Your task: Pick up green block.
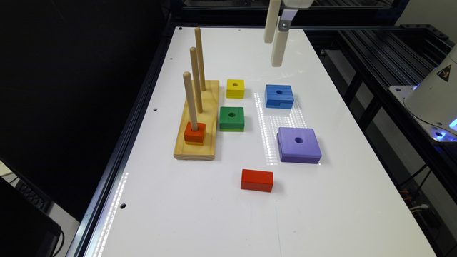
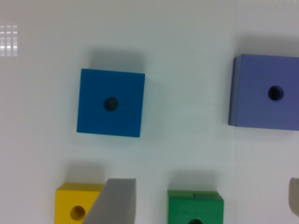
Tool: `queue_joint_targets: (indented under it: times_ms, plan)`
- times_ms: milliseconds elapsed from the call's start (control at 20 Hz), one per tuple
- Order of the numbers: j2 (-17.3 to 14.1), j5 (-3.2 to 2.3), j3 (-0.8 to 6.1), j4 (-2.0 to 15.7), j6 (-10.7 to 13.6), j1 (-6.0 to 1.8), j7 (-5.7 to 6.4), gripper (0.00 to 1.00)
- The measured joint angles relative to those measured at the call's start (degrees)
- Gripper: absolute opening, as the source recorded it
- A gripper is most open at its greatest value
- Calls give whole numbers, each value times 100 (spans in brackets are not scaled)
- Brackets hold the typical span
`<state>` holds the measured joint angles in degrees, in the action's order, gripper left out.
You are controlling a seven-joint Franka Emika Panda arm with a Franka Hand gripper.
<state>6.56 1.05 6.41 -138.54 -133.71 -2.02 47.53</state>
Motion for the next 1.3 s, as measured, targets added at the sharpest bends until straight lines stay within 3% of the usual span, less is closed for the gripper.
queue_joint_targets:
  times_ms: [700, 1300]
  plan:
    - [-586, 0, 0, 623, 0, -3, 0, 100]
    - [-651, 0, 0, 664, 0, -3, 0, 100]
